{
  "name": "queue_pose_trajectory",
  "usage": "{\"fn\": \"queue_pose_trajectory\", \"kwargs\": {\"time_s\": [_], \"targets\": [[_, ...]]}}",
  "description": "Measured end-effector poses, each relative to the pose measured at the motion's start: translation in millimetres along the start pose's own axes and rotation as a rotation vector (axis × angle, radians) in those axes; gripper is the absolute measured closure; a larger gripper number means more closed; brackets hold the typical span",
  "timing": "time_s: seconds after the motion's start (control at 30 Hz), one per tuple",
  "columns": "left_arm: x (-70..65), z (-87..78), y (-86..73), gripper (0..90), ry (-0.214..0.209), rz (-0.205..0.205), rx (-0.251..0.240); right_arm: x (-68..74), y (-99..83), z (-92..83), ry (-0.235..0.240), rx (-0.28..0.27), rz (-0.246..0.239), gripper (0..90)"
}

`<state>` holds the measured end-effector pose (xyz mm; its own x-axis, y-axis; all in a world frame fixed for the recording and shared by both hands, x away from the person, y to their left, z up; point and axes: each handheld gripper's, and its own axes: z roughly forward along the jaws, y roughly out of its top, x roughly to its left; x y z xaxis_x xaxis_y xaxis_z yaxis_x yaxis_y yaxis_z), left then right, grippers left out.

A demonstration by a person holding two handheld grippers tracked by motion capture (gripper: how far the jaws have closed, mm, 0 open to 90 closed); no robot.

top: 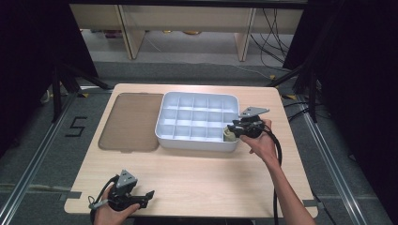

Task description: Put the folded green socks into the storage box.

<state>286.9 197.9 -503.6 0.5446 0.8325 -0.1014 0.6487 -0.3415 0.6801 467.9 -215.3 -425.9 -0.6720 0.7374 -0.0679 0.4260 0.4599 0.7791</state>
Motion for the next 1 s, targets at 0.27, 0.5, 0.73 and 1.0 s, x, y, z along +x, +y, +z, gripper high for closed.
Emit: {"fn": "queue_pose_trajectory", "kwargs": {"time_s": [0.27,0.5,0.73,1.0], "targets": [[-0.1,0.2,-0.2,21.0,0.002,0.002,-0.008,1.8,0.8,-3.7,0.004,-0.034,0.031,50.1],[-0.5,0.4,-0.1,21.0,0.001,0.001,-0.011,6.2,3.1,-7.0,0.009,-0.044,0.031,47.0],[-0.4,-0.6,0.1,21.0,-0.005,0.002,-0.006,12.7,2.8,-11.6,0.020,-0.058,0.037,45.4],[-0.8,-0.6,-0.1,21.0,0.003,-0.003,-0.015,20.2,1.7,-15.2,0.036,-0.074,0.028,43.1]]}}
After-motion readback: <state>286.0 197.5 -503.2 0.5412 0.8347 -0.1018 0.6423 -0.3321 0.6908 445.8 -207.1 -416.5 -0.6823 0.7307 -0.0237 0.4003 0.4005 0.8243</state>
